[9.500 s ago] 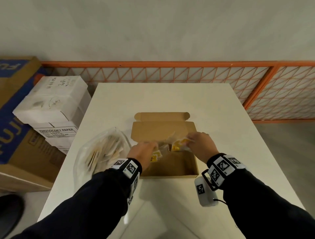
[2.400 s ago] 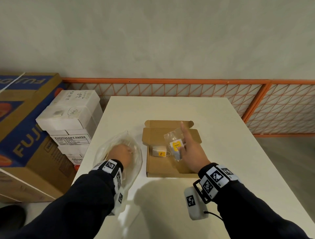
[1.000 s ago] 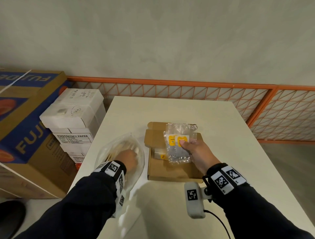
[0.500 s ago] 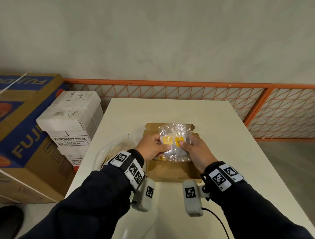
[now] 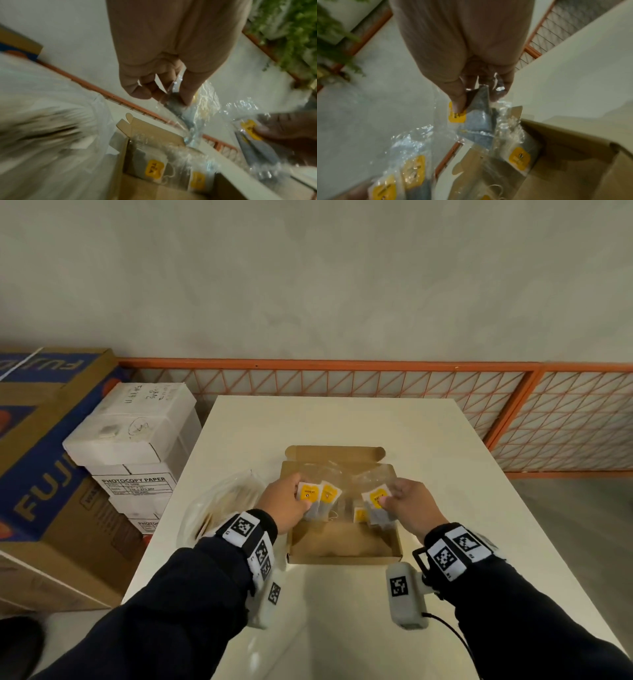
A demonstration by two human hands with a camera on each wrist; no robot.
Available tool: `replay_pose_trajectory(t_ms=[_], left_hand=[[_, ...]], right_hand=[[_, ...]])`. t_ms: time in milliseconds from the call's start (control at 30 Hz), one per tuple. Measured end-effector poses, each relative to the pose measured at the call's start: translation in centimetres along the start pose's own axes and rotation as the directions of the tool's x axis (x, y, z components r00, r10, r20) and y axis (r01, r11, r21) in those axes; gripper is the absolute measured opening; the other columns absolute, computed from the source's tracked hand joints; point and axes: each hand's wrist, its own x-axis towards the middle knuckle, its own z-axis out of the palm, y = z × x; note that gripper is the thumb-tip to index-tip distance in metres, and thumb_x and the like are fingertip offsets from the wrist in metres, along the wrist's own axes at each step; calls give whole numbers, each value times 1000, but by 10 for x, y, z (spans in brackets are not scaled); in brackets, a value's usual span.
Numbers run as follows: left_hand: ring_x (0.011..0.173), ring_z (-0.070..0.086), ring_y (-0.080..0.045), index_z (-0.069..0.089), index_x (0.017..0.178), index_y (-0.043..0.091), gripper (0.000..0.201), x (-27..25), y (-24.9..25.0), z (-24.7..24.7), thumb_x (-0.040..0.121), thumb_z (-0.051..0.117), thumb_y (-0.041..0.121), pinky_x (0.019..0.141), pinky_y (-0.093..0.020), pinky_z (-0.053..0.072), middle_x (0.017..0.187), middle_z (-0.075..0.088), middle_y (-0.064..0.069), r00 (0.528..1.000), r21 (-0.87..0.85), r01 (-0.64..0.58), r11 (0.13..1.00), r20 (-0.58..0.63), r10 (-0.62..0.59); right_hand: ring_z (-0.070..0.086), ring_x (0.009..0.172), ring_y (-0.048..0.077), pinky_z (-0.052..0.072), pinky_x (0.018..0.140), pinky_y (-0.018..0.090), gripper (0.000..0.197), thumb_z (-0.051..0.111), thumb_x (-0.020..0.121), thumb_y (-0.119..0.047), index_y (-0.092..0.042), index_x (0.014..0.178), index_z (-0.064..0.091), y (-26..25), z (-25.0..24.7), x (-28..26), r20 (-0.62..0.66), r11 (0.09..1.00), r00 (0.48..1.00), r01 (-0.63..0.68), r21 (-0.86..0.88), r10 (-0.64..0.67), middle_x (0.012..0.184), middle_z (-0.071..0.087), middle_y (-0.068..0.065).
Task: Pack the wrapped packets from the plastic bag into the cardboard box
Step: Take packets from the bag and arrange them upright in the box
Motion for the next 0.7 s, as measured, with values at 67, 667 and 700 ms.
replay_pose_trajectory(t_ms=[67, 667, 700], left_hand=[[101, 58, -26, 55, 119, 13, 30, 0, -1, 6, 89, 53, 14, 84, -32, 45, 106, 62, -6, 999, 241, -29, 970, 39, 20], [109, 55, -24, 59, 114, 21, 26, 21, -10, 59, 93, 46, 17, 91, -31, 41, 117, 62, -4, 979, 672, -163, 723, 199, 35], [109, 55, -25, 59, 112, 20, 24, 22, -11, 60, 92, 46, 15, 85, -28, 40, 116, 62, -4, 978, 658, -163, 735, 204, 35]], right_hand=[[60, 87, 19, 45, 72, 24, 19, 55, 84, -5, -11, 98, 67, 3, 0, 0, 45, 970, 999, 15, -244, -4, 94, 65, 4], [55, 116, 28, 46, 98, 33, 41, 40, 92, -1, -16, 128, 52, 10, 29, 25, 377, 588, 924, 271, -762, 63, 128, 57, 9], [56, 115, 28, 47, 98, 33, 40, 41, 91, -2, -15, 127, 53, 10, 30, 27, 396, 573, 915, 286, -768, 73, 128, 57, 9]])
